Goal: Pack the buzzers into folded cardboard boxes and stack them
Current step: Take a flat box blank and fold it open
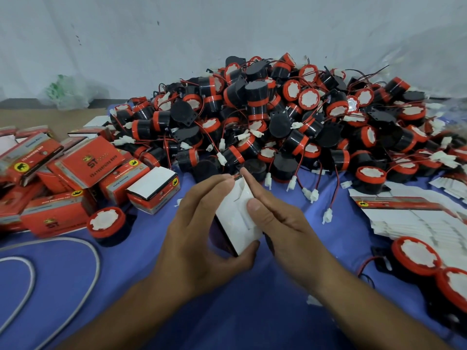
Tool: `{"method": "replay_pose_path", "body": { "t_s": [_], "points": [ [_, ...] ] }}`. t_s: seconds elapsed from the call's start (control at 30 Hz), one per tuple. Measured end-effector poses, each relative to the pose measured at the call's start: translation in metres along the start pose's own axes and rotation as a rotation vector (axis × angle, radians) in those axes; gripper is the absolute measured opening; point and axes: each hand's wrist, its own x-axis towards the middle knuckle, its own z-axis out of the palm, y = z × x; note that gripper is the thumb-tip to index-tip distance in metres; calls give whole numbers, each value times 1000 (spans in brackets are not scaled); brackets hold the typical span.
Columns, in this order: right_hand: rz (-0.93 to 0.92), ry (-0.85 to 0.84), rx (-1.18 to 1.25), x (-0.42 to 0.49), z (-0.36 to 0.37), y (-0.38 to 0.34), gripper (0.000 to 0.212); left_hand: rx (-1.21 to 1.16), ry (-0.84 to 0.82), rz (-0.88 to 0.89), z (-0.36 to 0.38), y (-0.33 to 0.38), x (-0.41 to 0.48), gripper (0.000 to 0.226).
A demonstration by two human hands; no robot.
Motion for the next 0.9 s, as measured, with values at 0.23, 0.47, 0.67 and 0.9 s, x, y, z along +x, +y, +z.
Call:
{"method": "replay_pose_path", "body": {
  "t_s": [0.23,0.47,0.67,0.9],
  "points": [
    [23,15,105,1,1,0,54,-13,-35,-7,2,-2,2,80],
    [65,44,40,3,-9,-1,63,-53,-70,2,1,-6,1,83],
    [-237,-5,-579,4,-28,-2,93,-39,-342,93,-10,-23,2,108],
    [-600,-126,-1286,16,-25,8,61,365,-414,134,-11,-38,1,68]
  ]
}}
